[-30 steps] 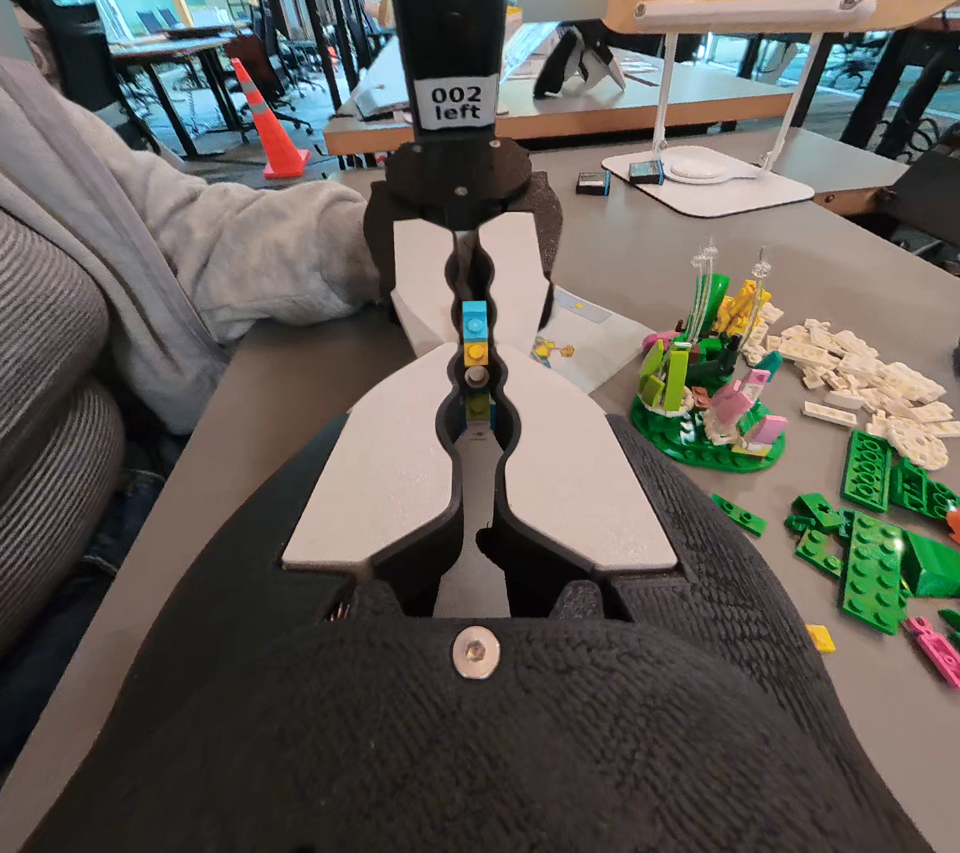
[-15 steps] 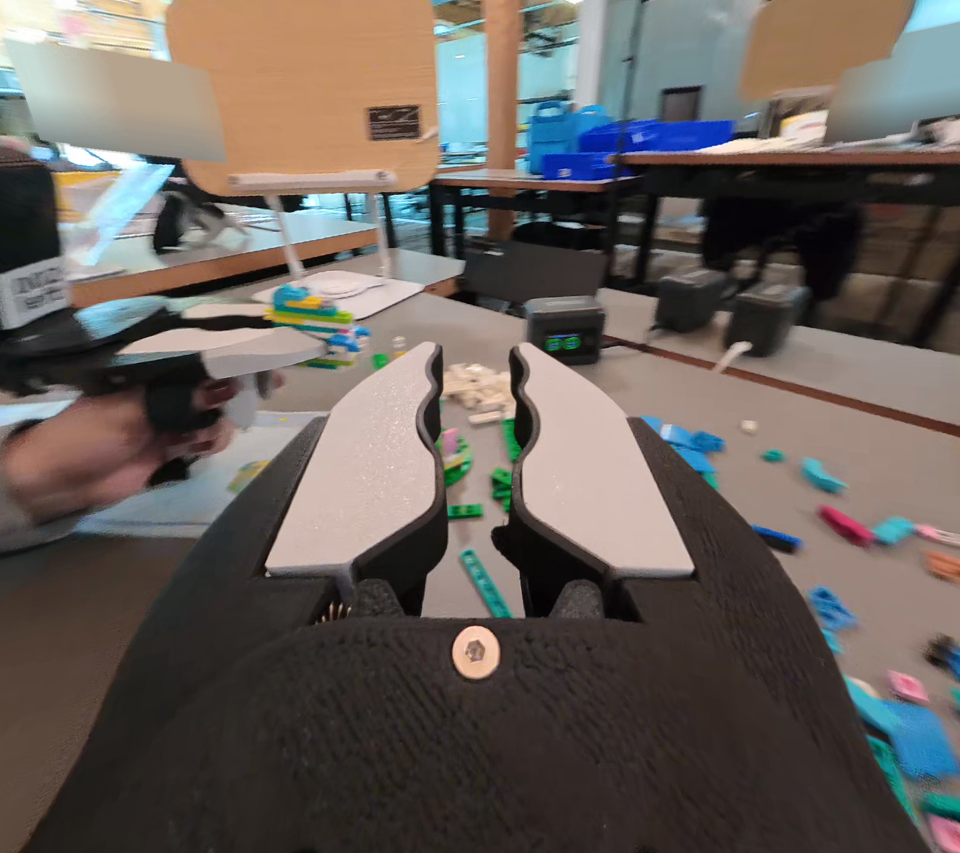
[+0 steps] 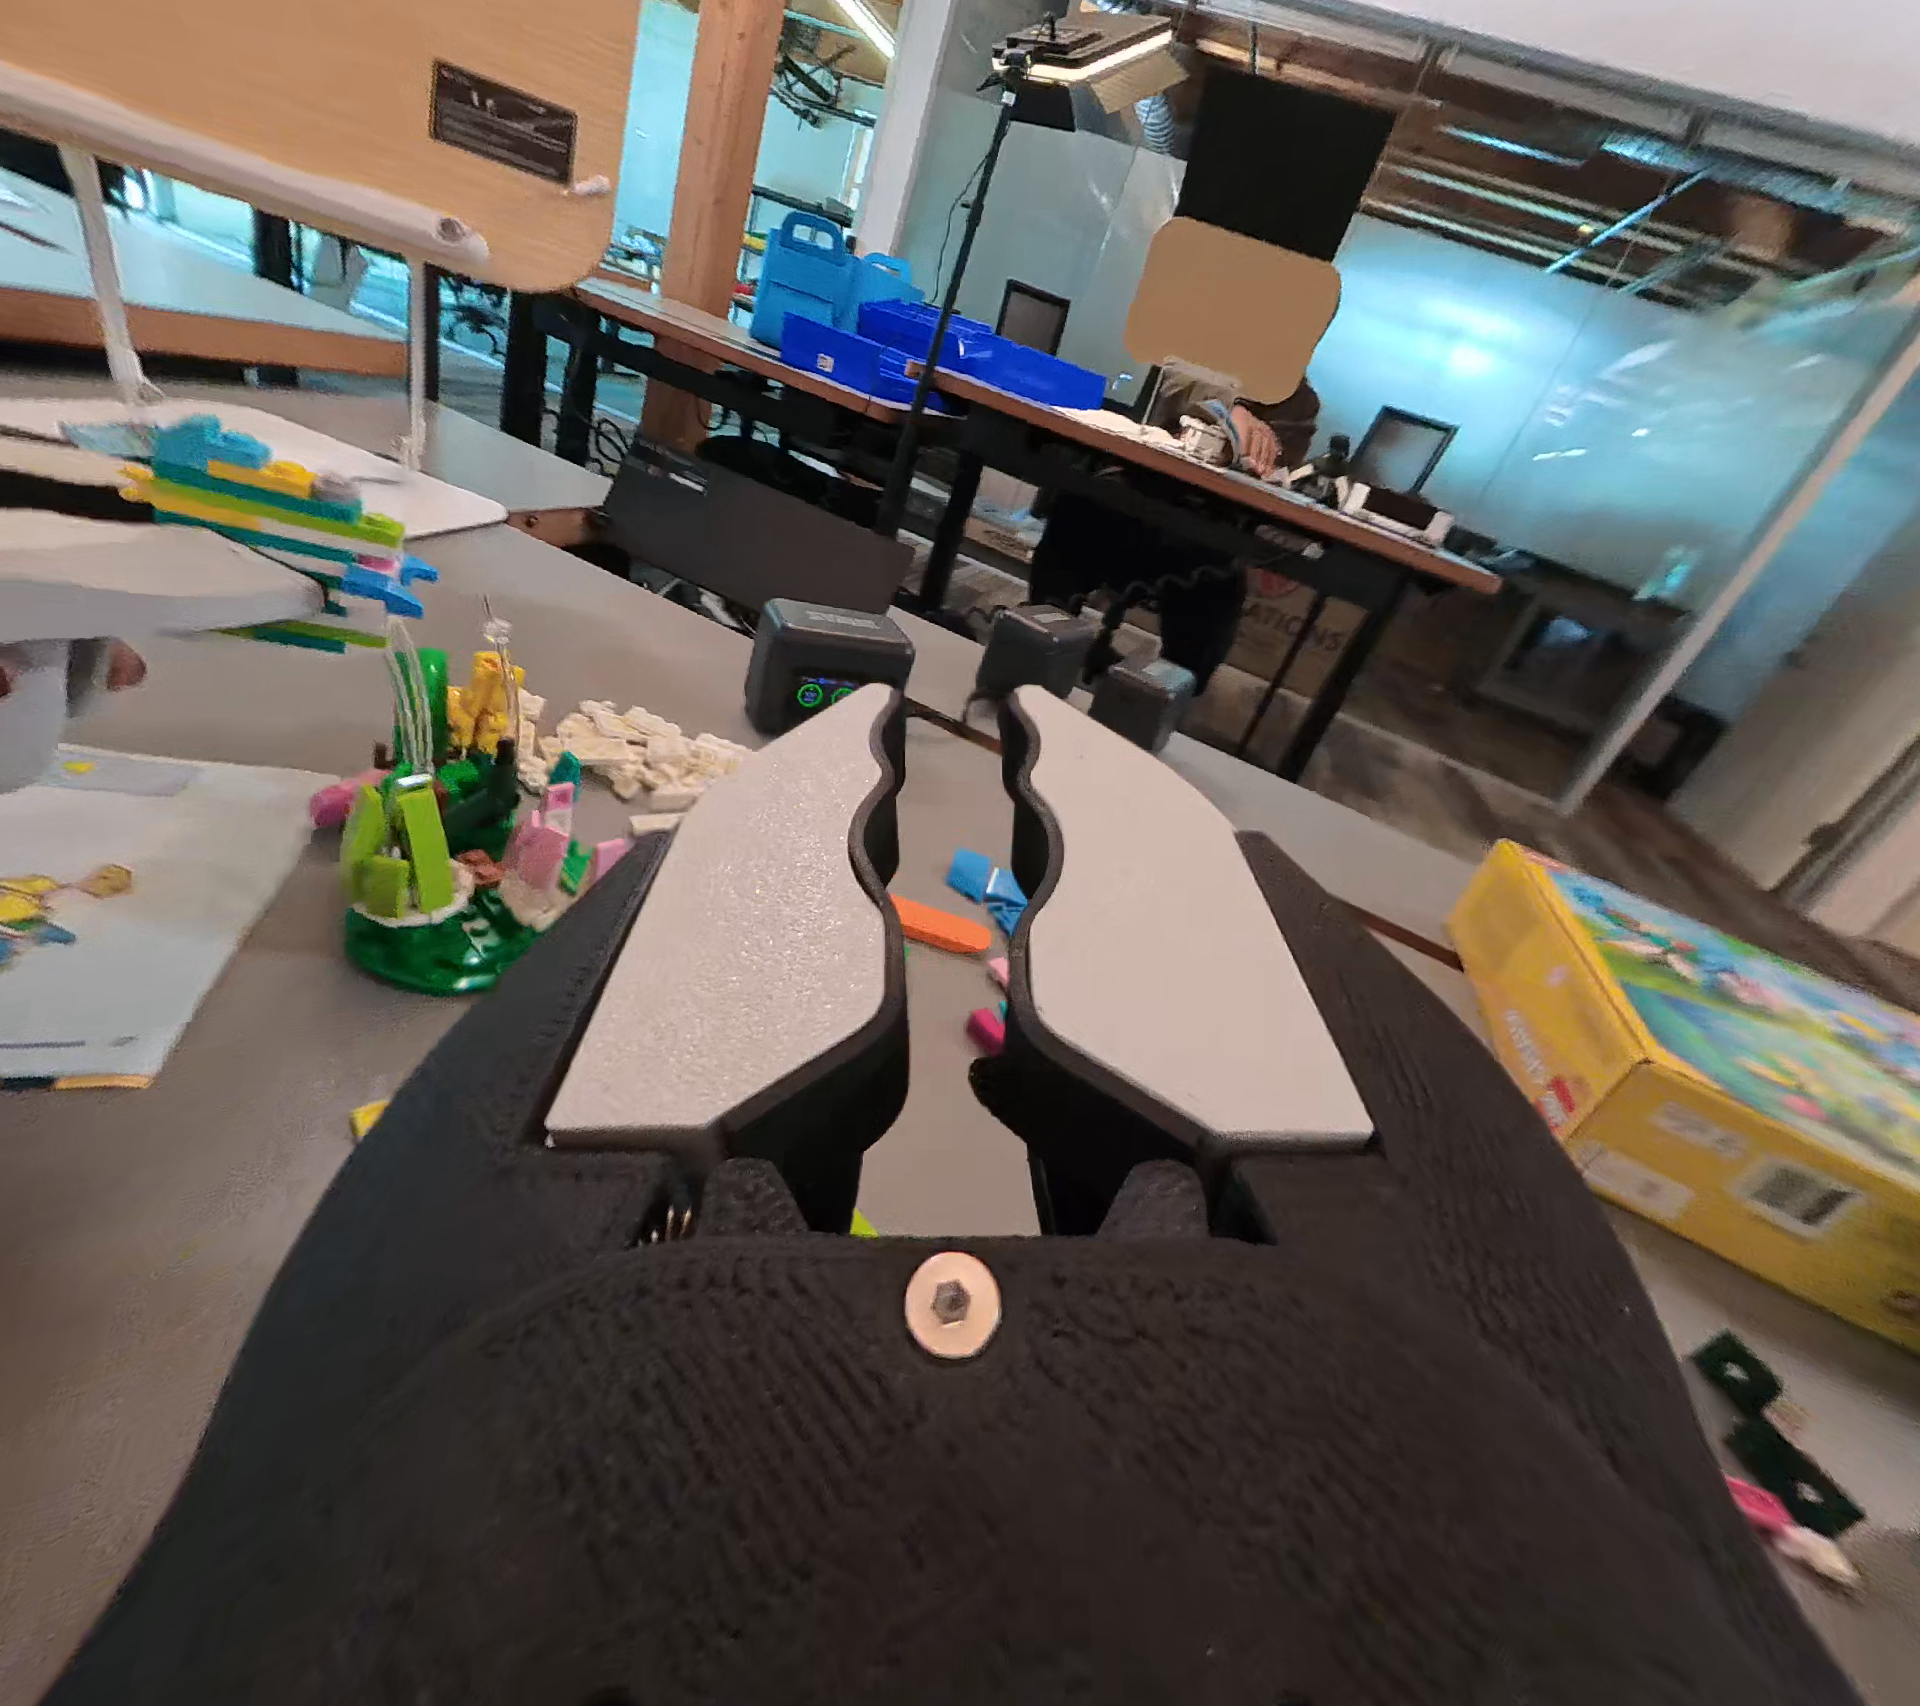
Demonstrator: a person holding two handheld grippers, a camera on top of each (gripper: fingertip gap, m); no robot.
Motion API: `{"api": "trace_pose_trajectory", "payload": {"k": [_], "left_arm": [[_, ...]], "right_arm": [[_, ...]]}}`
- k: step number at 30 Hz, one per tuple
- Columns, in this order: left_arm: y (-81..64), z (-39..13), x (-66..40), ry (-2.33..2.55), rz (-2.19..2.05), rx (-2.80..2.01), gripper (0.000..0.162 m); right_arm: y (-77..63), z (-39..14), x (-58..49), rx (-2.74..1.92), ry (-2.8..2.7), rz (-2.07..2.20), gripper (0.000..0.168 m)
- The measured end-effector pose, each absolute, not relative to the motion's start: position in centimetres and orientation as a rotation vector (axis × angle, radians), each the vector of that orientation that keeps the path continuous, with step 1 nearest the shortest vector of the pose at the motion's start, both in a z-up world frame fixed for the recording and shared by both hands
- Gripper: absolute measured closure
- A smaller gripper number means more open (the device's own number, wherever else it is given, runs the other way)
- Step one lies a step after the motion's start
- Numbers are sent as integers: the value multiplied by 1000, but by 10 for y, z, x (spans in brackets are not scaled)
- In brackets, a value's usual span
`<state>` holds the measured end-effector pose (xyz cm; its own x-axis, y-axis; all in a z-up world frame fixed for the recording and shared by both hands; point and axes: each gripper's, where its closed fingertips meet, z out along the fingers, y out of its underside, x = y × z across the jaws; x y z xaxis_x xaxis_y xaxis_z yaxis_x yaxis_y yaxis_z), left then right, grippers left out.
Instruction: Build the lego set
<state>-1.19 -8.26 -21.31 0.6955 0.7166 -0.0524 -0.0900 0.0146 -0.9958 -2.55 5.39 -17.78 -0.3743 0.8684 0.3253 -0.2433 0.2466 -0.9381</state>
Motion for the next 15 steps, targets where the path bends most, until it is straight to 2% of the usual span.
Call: {"api": "trace_pose_trajectory", "payload": {"k": [15], "left_arm": [[-76,-204,2,-511,599,-1364,154]], "right_arm": [[49,-191,-27,-567,-1546,1240,152]]}}
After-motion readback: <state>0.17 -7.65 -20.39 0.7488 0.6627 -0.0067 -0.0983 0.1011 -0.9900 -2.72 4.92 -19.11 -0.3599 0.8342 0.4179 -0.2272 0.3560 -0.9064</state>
